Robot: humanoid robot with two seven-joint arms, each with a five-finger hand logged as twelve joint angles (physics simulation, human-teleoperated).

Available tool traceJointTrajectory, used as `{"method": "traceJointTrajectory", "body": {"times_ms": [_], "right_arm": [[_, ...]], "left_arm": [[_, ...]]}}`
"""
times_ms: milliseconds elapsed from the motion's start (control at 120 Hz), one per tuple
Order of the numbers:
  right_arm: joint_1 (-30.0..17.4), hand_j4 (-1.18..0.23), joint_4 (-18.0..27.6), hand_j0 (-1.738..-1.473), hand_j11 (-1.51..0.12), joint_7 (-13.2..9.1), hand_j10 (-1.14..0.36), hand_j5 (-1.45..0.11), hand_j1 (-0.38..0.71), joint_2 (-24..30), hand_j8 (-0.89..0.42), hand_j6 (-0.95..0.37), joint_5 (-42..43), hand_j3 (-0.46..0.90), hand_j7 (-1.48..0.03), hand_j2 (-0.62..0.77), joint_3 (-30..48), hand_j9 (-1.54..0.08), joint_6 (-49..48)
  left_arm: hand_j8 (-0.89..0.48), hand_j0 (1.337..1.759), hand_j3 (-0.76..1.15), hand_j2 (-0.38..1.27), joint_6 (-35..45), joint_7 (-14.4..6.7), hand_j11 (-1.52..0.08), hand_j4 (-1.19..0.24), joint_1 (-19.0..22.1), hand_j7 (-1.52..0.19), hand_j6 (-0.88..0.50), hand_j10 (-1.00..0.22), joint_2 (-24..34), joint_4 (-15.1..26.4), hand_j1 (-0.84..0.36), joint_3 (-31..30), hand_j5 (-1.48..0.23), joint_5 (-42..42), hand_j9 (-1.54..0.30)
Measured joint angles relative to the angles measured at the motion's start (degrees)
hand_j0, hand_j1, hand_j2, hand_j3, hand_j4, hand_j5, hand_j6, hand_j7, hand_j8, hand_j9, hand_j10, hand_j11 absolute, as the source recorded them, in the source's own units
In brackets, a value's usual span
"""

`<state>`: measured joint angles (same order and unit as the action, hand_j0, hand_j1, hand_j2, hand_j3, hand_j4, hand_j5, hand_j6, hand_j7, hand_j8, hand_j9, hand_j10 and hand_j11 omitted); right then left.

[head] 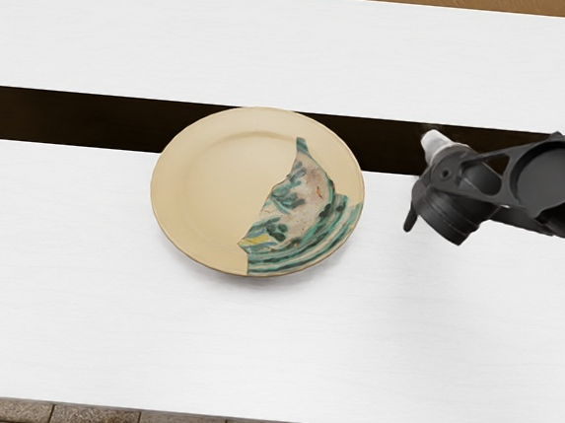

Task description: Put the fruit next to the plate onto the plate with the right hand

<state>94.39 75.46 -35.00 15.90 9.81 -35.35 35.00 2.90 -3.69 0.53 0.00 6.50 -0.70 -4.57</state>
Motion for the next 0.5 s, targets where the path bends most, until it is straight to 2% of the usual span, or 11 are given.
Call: {"method": "traceJointTrajectory", "body": {"times_ms": [217,500], "right_arm": [[-3.2,-0.07,-4.1,-1.658,-0.10,0.0,-0.07,-0.10,-0.26,-1.1,-0.07,-0.08,0.6,0.00,-0.10,-0.01,0.0,-0.10,0.0],[-5.3,-0.21,-7.0,-1.658,-0.27,0.0,-0.21,-0.27,-0.10,-2.4,-0.21,-0.21,0.6,0.00,-0.27,-0.04,0.0,-0.27,0.0]], "left_arm": [[-0.24,1.658,0.00,0.05,0.0,0.0,-0.32,-0.24,0.0,-0.32,-0.24,-0.24,0.0,0.0,0.06,0.0,-0.32,0.0,-0.32],[-0.24,1.658,0.00,0.05,0.0,0.0,-0.32,-0.24,0.0,-0.32,-0.24,-0.24,0.0,0.0,0.06,0.0,-0.32,0.0,-0.32]]}}
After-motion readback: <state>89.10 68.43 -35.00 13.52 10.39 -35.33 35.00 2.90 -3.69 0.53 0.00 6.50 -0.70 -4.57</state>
